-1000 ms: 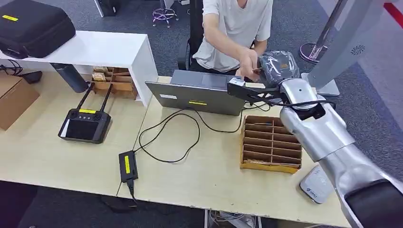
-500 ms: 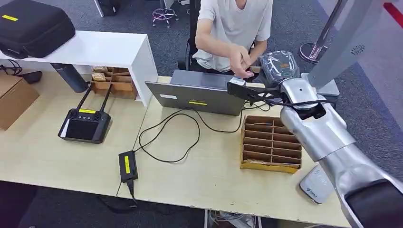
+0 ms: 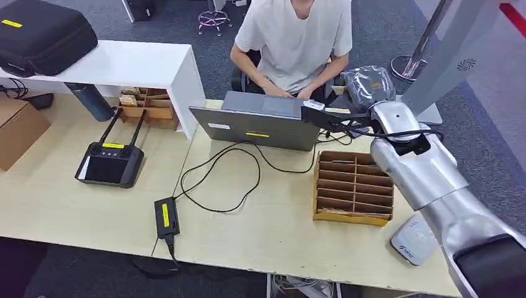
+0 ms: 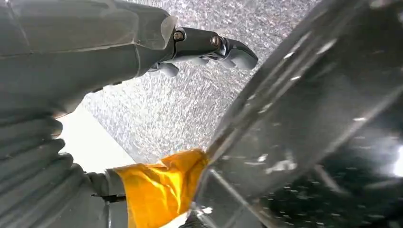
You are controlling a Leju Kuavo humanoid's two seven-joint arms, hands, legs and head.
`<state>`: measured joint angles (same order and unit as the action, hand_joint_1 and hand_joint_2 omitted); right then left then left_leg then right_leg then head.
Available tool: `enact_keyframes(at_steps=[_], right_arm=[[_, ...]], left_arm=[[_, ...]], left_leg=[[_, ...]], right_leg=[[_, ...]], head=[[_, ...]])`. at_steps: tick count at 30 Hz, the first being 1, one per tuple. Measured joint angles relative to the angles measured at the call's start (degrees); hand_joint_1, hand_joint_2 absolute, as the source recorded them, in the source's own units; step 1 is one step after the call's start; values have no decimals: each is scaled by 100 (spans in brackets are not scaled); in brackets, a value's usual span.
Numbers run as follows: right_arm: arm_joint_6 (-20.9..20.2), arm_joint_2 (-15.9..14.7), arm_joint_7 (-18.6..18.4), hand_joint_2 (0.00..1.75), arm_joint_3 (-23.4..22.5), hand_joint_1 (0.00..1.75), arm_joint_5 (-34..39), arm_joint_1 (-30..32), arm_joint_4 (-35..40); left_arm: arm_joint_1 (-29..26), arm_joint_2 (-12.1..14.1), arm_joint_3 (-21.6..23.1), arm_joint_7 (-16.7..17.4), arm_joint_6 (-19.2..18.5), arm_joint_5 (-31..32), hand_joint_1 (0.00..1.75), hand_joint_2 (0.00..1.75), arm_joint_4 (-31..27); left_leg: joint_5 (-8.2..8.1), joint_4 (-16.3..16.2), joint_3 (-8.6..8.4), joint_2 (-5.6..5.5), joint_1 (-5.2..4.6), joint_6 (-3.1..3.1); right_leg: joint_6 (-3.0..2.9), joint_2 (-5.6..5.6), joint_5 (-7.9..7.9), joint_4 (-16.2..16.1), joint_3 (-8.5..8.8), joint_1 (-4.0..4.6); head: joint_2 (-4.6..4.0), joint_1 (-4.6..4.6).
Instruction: Pass the card to the sensor for recognition and then transmit it.
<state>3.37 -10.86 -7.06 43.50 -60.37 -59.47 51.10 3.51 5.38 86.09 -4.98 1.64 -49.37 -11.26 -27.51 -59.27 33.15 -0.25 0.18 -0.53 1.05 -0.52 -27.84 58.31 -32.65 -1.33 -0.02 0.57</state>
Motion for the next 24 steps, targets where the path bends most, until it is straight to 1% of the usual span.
enact_keyframes(at_steps=[4,7,12,18,21,22,24], right_arm=[[18,-304,2,175,-28,175,-37,-132,-22],[35,-545,15,175,-50,175,-50,-218,-44],[101,-1041,15,175,-186,175,-26,-233,-46],[70,-1688,44,175,-271,175,-151,-226,107],[-255,-2022,-11,175,-262,175,-227,-213,336],[-416,-2148,-37,175,-256,175,-236,-210,430],[-882,-2345,-92,175,-234,175,-197,-212,629]], left_arm=[[-74,-11,-61,-61,-173,-26,0,0,0],[-113,-9,-66,-52,-190,-33,0,0,0],[-183,-2,-123,7,-273,-123,0,0,0],[-304,-4,-267,18,-249,-221,0,0,2],[-368,-7,-358,41,-243,-310,0,0,2],[-382,-11,-369,46,-230,-330,0,0,2],[-417,-15,-400,46,-214,-365,0,0,2]], left_leg=[[0,-6,7,-3,0,0],[0,-8,5,2,-1,1],[-1,-12,7,-5,-3,2],[-2,-13,7,-1,-3,2],[-2,-12,7,-2,-3,2],[-2,-12,8,-2,-3,2],[-2,-11,8,1,-3,2]], right_leg=[[4,-4,3,-2,1,1],[7,1,6,-4,0,-1],[7,-6,6,-4,2,-1],[7,-1,6,-5,-1,-1],[7,-1,6,-5,-3,0],[7,-2,6,-5,-3,0],[7,3,6,-4,-4,0]], head=[[0,-5],[0,-2],[0,-2],[0,-2],[0,0],[0,-2],[0,-2]])
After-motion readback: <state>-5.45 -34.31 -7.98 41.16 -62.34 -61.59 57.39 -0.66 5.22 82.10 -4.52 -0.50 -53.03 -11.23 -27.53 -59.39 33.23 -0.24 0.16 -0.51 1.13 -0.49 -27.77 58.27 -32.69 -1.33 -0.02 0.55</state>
